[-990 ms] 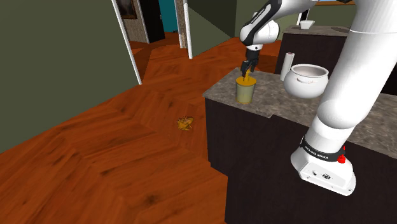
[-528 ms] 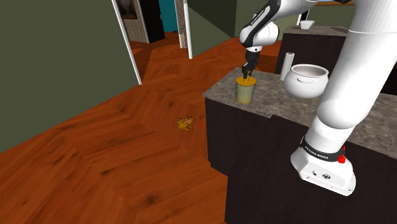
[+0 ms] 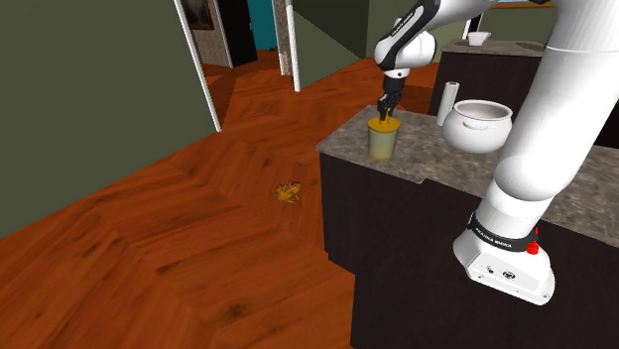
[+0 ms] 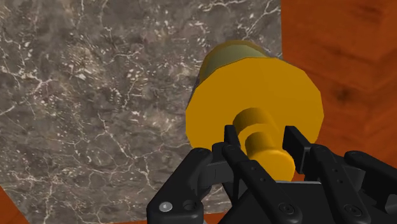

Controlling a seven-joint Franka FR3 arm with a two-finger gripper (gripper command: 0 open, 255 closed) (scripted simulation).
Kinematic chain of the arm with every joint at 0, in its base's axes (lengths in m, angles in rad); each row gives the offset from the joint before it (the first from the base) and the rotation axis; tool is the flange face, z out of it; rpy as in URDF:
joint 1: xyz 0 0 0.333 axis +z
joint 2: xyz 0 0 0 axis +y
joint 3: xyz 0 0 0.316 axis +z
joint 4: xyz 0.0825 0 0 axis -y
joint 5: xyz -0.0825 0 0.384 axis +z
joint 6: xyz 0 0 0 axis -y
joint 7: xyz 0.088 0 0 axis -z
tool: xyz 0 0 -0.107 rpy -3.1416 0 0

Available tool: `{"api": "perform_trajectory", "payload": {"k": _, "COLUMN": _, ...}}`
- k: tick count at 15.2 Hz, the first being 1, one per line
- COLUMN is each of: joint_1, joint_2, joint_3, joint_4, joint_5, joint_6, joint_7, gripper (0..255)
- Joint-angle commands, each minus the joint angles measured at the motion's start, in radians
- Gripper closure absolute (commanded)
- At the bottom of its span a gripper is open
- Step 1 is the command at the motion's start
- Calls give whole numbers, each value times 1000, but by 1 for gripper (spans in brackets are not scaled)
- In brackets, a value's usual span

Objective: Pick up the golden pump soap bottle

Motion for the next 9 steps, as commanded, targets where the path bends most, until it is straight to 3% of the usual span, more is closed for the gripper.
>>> {"api": "perform_trajectory", "payload": {"k": 1, "joint_1": 0, "joint_2": -16, "joint_3": -2, "joint_4": 13, "joint_5": -13, "joint_6": -26, "joint_7": 9, "gripper": 255}}
{"api": "perform_trajectory", "payload": {"k": 9, "joint_1": 3, "joint_2": -79, "joint_3": -2, "joint_4": 62, "joint_5": -60, "joint_6": -129, "joint_7": 45, "gripper": 255}}
